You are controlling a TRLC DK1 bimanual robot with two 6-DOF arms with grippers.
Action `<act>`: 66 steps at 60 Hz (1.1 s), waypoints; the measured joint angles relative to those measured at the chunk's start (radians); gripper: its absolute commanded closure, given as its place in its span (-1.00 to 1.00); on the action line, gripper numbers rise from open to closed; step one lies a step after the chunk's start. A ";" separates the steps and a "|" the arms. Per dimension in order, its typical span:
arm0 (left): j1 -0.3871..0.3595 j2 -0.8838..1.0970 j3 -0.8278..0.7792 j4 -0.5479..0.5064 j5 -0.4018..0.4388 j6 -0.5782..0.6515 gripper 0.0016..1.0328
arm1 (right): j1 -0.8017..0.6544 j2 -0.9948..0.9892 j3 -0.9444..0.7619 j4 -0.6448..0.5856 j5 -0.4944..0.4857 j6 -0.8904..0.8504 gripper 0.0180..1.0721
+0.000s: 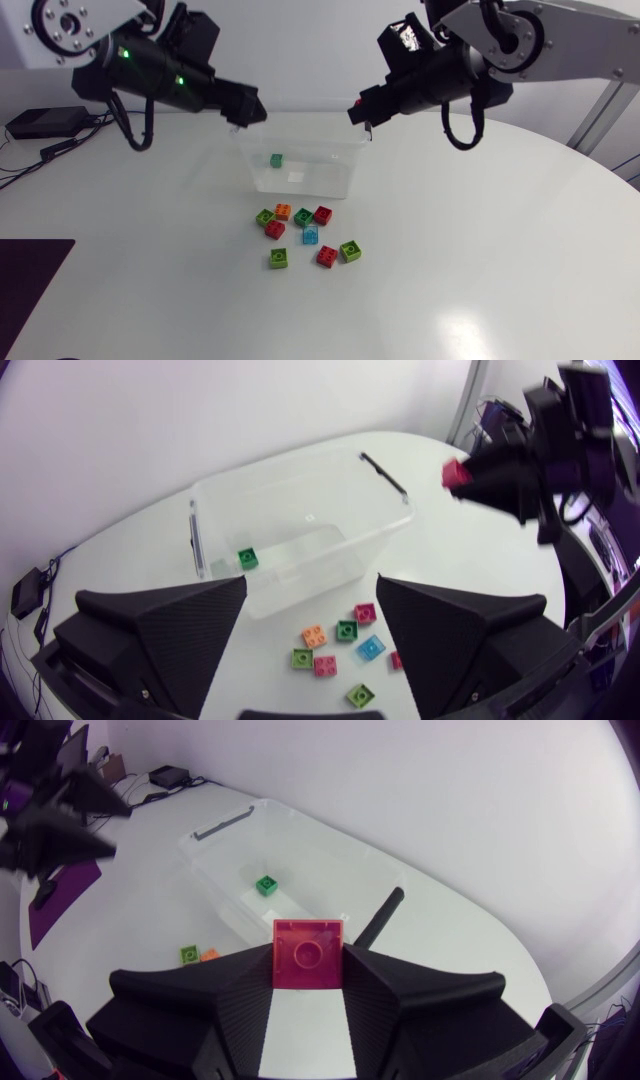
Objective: Place the duplo bricks in the container
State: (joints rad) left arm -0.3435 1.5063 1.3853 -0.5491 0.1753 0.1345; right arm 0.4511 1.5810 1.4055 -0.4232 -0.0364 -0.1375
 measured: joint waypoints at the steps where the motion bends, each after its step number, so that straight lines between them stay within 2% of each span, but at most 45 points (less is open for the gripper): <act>1: -0.003 -0.006 -0.023 -0.003 0.001 0.007 -0.71 | 0.000 0.009 0.011 0.000 0.000 0.004 0.42; 15: -0.055 -0.013 -0.268 0.003 0.004 0.103 -0.68 | 0.000 0.173 0.125 0.000 0.008 0.018 0.41; 29: -0.122 -0.013 -0.360 0.052 0.004 0.159 -0.68 | 0.000 0.311 0.245 0.000 0.015 0.018 0.37; 31: -0.130 -0.012 -0.372 0.054 0.004 0.166 -0.68 | 0.000 0.330 0.265 0.000 0.016 0.018 0.32; 33: -0.137 -0.010 -0.383 0.055 0.004 0.177 -0.68 | 0.000 0.348 0.283 0.000 0.019 0.018 0.17; 41: -0.151 0.031 -0.416 0.068 0.004 0.224 -0.68 | 0.000 0.409 0.330 -0.010 0.034 0.017 -0.59; 43: -0.151 0.048 -0.422 0.070 0.004 0.241 -0.68 | 0.000 0.415 0.332 -0.016 0.034 0.017 -0.71; 55: -0.151 0.142 -0.431 0.081 0.003 0.347 -0.68 | 0.000 0.389 0.317 -0.031 0.033 0.016 -0.77; 66: -0.159 0.211 -0.431 0.089 0.000 0.443 -0.65 | 0.000 0.222 0.164 -0.030 0.003 -0.006 -0.77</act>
State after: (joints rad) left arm -0.5030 1.7168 0.9546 -0.4606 0.1757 0.5777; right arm 0.4507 1.8027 1.5692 -0.4534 -0.0334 -0.1440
